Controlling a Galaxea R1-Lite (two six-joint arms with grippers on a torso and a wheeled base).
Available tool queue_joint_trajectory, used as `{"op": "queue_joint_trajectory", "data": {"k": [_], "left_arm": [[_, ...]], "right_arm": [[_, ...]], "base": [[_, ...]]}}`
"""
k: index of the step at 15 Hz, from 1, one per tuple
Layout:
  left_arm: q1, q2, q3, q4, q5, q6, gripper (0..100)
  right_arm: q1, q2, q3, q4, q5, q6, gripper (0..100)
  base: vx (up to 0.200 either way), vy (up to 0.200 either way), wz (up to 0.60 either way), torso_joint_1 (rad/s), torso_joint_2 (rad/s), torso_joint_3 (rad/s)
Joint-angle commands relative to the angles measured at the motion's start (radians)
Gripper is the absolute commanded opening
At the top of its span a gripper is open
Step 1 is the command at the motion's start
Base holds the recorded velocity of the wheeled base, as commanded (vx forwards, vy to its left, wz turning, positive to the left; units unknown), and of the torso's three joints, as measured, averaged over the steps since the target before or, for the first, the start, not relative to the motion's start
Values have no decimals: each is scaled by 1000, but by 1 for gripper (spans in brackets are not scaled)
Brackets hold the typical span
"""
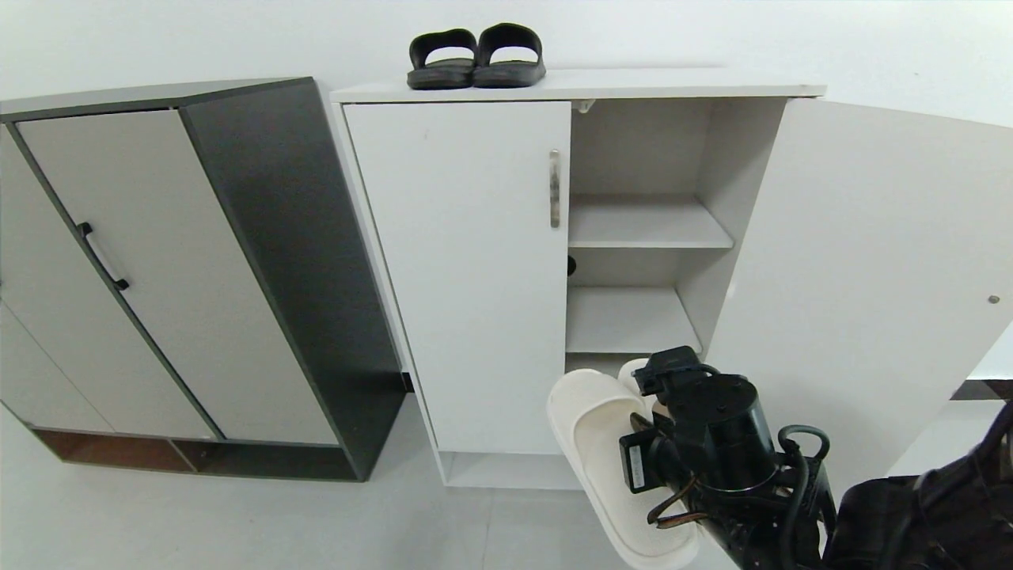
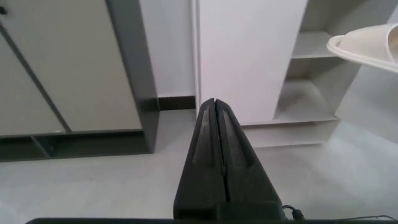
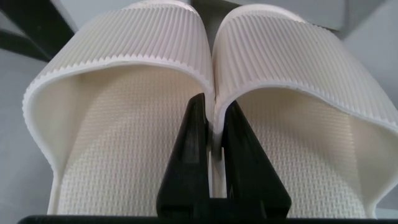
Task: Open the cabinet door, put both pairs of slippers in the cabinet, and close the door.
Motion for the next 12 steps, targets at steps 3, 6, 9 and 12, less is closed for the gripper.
{"op": "queue_joint_trajectory", "data": {"k": [3,6,9,12], "left_arm": [[0,3,0,-1,0,-3,0],[0,3,0,-1,0,0,0],[0,3,0,-1,0,0,0],[0,3,0,-1,0,0,0]], "right_arm": [[19,3,-23,0,0,-3,0],[21,83,-92,-3,-6,9,0],[19,149,-176,0,-89,32,0],[27,190,-202,0,-135,35,0]], "base": [[0,-133,0,3,2,2],[0,0,0,0,0,0],[0,0,0,0,0,0],[0,0,0,0,0,0]]}}
